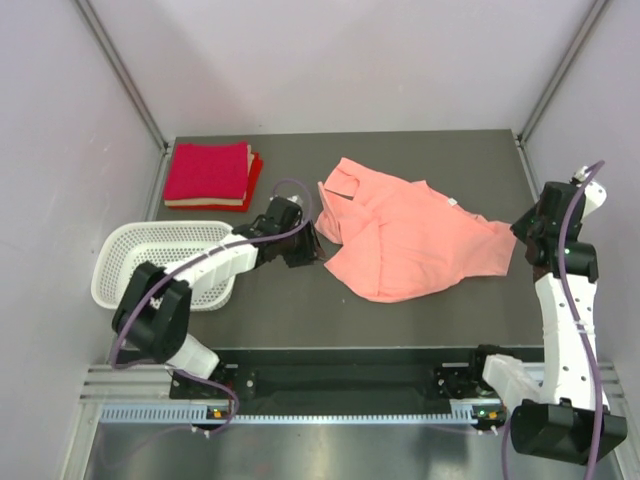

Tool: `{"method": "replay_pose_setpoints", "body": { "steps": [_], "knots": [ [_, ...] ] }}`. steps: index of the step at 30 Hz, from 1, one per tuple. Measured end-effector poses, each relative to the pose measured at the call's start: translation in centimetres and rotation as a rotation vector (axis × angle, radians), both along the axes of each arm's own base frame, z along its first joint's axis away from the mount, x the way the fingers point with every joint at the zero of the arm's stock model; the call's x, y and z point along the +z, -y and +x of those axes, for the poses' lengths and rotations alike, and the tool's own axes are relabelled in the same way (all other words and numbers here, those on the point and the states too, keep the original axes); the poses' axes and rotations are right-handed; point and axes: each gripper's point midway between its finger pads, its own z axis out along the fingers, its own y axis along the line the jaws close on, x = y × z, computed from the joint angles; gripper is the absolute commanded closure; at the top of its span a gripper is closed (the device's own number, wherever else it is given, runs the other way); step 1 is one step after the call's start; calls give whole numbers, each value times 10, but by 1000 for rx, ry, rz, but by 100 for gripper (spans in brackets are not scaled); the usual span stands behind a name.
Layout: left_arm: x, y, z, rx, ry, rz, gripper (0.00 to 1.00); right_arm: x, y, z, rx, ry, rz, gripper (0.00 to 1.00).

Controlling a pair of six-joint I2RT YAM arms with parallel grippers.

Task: Fold and stack the t-shirts
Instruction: Flatten the tshirt out

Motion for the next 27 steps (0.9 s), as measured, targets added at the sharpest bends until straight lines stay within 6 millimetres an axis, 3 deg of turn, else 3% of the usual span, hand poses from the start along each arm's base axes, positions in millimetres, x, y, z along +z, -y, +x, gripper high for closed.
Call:
{"method": "replay_pose_setpoints", "body": {
  "steps": [5,12,22,25,27],
  "knots": [
    [-38,9,5,-17,-83,-16,51,4,-2,0,10,27,3,100],
    [-67,19,10,-8,-139,-37,51,-2,-4,0,14,24,10,100],
    [-68,29,19,10,-114,14,55,0,-3,3,11,39,13,100],
    [-70,27,20,28,-115,46,60,1,-3,3,10,41,14,100],
    [-71,26,21,37,-118,56,69,1,-4,3,8,45,18,100]
  ]
}}
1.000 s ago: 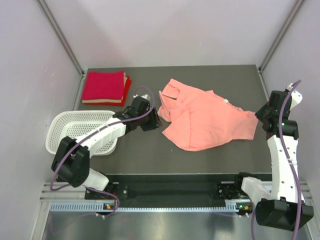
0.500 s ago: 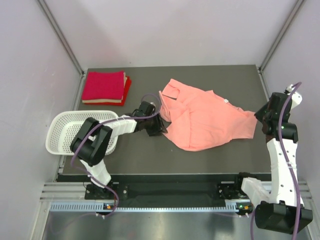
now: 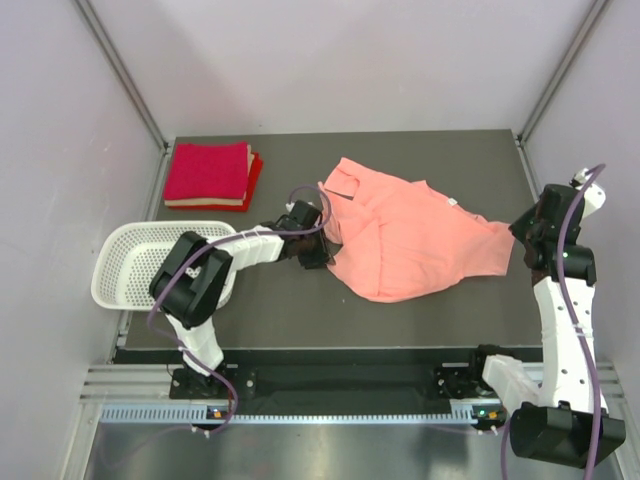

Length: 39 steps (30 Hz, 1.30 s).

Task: Fold and stack the t-shirts
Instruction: Flatten the tshirt out

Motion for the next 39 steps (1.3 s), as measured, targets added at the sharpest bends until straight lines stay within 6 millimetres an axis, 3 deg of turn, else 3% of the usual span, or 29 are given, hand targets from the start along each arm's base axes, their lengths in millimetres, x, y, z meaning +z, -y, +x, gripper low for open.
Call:
{"method": "replay_pose_setpoints", "body": {
  "steps": [3,5,9,12,15,17,19,21,23,25,27,29,33,36,39],
  "knots": [
    [-4,-2,2,21,-8,16,92,1,0,1,-3,5,3,100],
    [-5,-4,3,29,-11,27,100,1,0,1,-5,8,6,100],
    [1,-8,7,33,-27,80,100,4,-1,0,-8,22,15,100],
    [33,-10,23,42,1,129,100,19,-6,4,11,34,39,100],
    [113,-6,58,73,161,112,100,71,-7,15,15,124,40,100],
    [196,-8,73,111,326,53,100,124,-7,16,12,238,30,100],
    [292,-21,69,161,505,-37,100,186,-10,4,16,385,14,100],
    [385,-43,44,215,678,-158,100,229,-15,-13,25,506,0,100],
    [458,-70,2,250,817,-288,100,269,-22,-45,33,640,-13,100],
    [508,-99,-44,277,918,-407,100,297,-28,-80,34,742,-24,100],
    [540,-123,-84,287,992,-501,100,327,-35,-121,32,861,-41,100],
    [562,-139,-116,281,1043,-578,100,356,-41,-171,26,995,-66,100],
    [566,-135,-131,234,1031,-631,100,390,-52,-245,22,1174,-101,100],
    [553,-122,-122,203,974,-610,100,404,-56,-275,21,1242,-113,100],
    [534,-107,-103,186,912,-559,100,406,-54,-276,25,1232,-121,100]
  ]
}}
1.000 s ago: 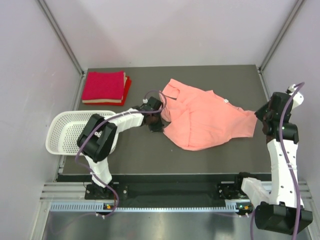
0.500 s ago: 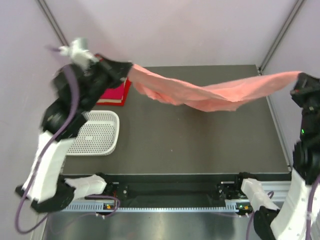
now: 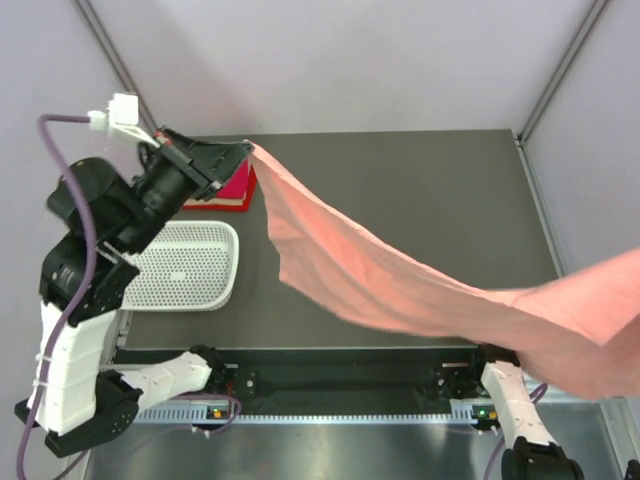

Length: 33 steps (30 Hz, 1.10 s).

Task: Fold and stack the t-shirts
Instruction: Flatten the tshirt out

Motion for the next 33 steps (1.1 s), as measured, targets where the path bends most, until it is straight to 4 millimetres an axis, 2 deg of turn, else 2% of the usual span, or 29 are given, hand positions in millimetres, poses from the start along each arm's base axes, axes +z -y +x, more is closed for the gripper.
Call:
{"method": "replay_pose_setpoints", "body": {
  "steps": [3,5,9,10,12,14,15,17,19,21,23,24,26,28,30,32,33],
  "knots": [
    [-22,14,24,7,-56,60,100,-5,6,31,-3,-76,-5,100],
    [-38,22,42,21,-93,100,100,-18,13,72,-9,-170,-8,100],
    [-83,41,98,82,-182,210,100,-68,29,188,-16,-406,-12,100],
    [-96,45,117,100,-205,235,100,-87,34,224,-15,-471,-15,100],
    [-127,50,159,136,-257,271,100,-123,42,287,-7,-588,-21,100],
    [-160,45,208,186,-315,294,100,-149,49,344,0,-666,-30,100],
    [-177,40,231,217,-348,311,100,-159,52,371,2,-695,-35,100],
    [-195,33,279,264,-368,312,100,-175,58,427,14,-744,-53,100],
    [-197,30,317,276,-355,271,100,-169,62,476,36,-733,-73,100],
    [-179,26,350,285,-313,195,100,-150,64,510,59,-672,-92,100],
    [-151,20,367,294,-241,119,100,-129,61,522,89,-603,-102,100],
    [-141,17,369,298,-220,92,100,-119,59,520,108,-571,-103,100],
    [-114,11,363,299,-164,47,100,-96,59,503,117,-514,-106,100],
    [-90,10,349,290,-118,23,100,-74,58,478,115,-464,-112,100],
    [-70,7,324,276,-78,11,100,-52,56,441,103,-410,-126,100],
    [-59,5,298,255,-51,11,100,-37,51,399,85,-366,-146,100],
    [-54,3,280,248,-25,10,100,-37,48,379,78,-351,-159,100]
  ]
}}
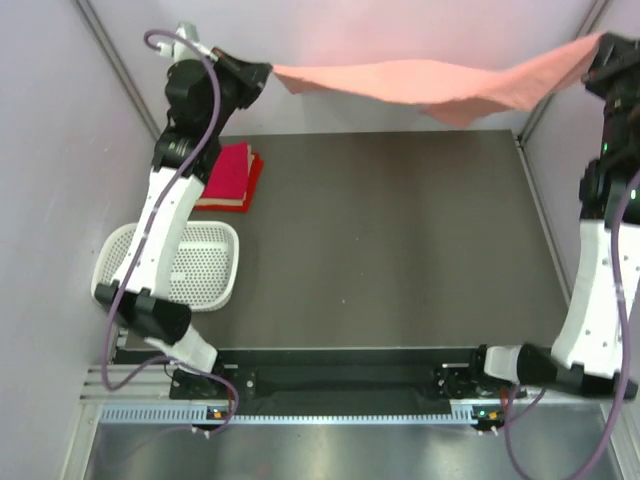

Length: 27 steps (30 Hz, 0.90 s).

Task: Fold and stack the t-shirts
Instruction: Flatten the tshirt out

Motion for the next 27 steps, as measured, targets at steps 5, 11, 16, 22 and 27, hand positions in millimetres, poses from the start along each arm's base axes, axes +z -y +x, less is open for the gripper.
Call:
{"method": "replay_pose_setpoints", "body": {
  "steps": [5,11,16,22,27],
  "knots": [
    [-48,-20,-67,11,-24,33,100,-58,-13,-75,-20,-38,-16,100],
    [-204,-34,-107,25,-276,114,100,-205,-9,-92,-59,-328,54,100],
    [-318,-42,-155,-6,-501,169,100,-329,-2,-125,-142,-641,139,100],
    [-358,-46,-210,-68,-547,168,100,-398,0,-180,-240,-849,224,100],
    [-374,-45,-240,-115,-566,161,100,-412,-6,-198,-254,-907,285,100]
  ]
}}
